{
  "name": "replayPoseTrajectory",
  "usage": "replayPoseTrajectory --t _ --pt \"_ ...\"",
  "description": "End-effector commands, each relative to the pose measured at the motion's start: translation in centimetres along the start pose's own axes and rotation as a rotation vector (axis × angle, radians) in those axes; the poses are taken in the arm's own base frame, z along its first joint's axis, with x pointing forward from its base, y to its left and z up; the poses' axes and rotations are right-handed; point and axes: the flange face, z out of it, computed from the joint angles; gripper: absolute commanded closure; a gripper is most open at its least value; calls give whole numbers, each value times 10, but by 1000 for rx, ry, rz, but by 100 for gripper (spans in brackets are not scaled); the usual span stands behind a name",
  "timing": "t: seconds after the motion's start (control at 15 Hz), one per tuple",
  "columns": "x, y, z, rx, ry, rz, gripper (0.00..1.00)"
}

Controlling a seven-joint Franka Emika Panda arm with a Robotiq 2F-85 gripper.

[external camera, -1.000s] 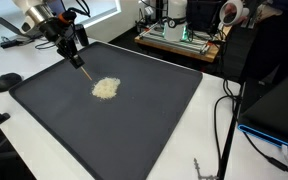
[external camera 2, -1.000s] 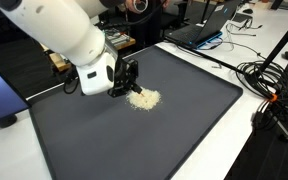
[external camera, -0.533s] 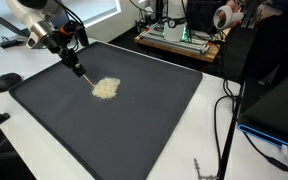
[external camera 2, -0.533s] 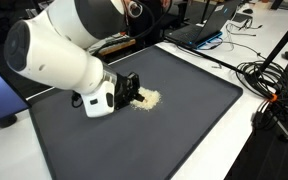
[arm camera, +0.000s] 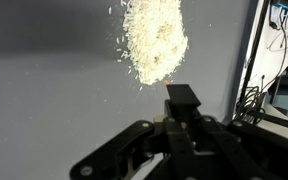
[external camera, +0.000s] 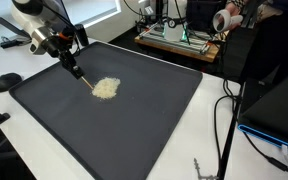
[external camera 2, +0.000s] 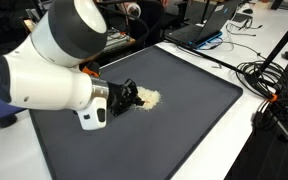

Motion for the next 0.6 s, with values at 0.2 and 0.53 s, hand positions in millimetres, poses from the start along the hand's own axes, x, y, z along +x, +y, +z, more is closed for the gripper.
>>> replayPoseTrajectory --t 0.2,0.53 --pt "9 13 5 65 20 27 97" --pt "15 -7 -4 -15 24 -7 97"
